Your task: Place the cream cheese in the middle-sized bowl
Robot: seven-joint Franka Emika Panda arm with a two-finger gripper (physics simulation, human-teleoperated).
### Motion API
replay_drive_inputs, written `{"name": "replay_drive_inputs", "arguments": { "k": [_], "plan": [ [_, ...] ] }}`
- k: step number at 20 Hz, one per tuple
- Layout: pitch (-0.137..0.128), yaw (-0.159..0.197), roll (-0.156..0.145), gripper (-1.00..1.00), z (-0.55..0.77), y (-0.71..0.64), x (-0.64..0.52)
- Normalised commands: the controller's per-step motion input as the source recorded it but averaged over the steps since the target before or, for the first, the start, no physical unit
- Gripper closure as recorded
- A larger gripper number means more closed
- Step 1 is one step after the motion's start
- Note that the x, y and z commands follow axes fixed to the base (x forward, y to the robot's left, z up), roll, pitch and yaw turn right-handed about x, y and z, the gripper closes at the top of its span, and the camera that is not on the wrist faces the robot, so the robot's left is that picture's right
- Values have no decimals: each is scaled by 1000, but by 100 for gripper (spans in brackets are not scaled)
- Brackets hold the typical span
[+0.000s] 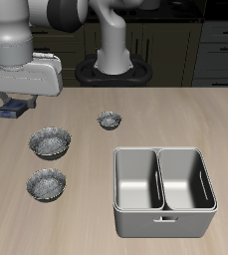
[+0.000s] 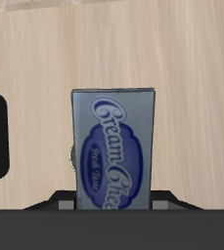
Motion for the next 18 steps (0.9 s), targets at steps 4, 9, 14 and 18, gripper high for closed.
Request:
{"name": "replay_drive_inputs", "arguments": {
  "k": [4, 9, 14, 18],
  "plan": [
    [-3, -12, 32, 100, -106, 63, 71],
    [-10, -24, 56, 100, -61, 58, 5],
    [1, -21, 41, 100, -111, 30, -22],
    [20, -3, -15, 100, -235, -44, -2]
  ]
}}
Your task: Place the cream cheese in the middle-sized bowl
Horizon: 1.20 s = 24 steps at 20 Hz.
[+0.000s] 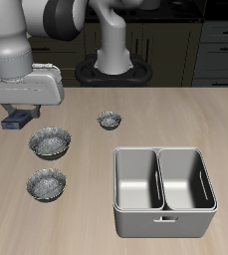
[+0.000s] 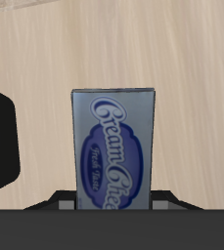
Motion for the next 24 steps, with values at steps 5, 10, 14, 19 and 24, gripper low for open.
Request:
{"name": "replay_drive_inputs", "arguments": {
  "k": [5, 10, 14, 19, 24],
  "plan": [
    [23, -3, -20, 100, -276, -68, 26],
    [25, -24, -17, 100, -300, -21, 14],
    [27, -5, 2, 100, -366, 64, 29],
    [22, 12, 0, 100, -277, 69, 25],
    [16, -11, -21, 100, -277, -80, 15]
  ]
}}
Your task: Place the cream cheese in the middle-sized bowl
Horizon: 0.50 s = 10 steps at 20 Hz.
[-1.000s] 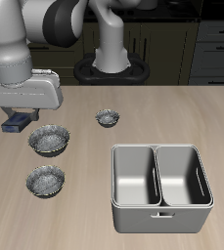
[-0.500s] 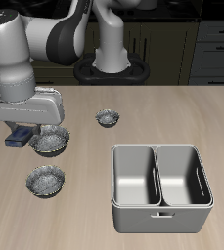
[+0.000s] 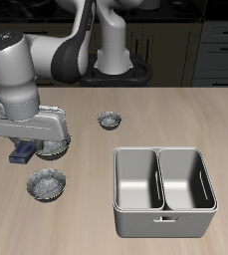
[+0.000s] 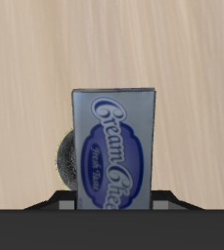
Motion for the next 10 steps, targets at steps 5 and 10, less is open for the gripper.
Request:
{"name": "replay_drive_inputs", "arguments": {
  "k": [5, 10],
  "plan": [
    [38, 2, -15, 100, -320, -32, -11],
    [34, 22, -3, 100, -322, 51, -9]
  ]
}}
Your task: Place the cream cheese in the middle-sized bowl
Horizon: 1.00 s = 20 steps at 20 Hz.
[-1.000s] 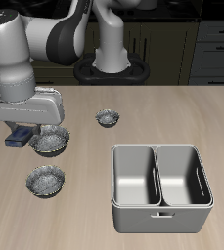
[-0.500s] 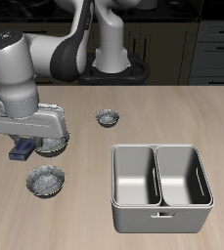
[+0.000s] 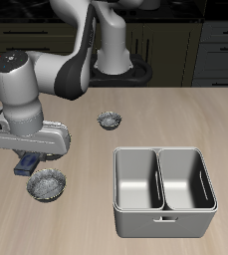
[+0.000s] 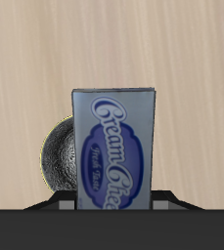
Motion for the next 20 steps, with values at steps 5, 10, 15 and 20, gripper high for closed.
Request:
{"name": "replay_drive_inputs", "arguments": {
  "k": [5, 10, 15, 20],
  "plan": [
    [40, 11, 9, 100, -337, 83, 3],
    [79, 38, -119, -100, -267, -90, 49],
    [23, -18, 60, -100, -150, 121, -47],
    [10, 9, 41, -100, -39, 148, -14]
  ]
}}
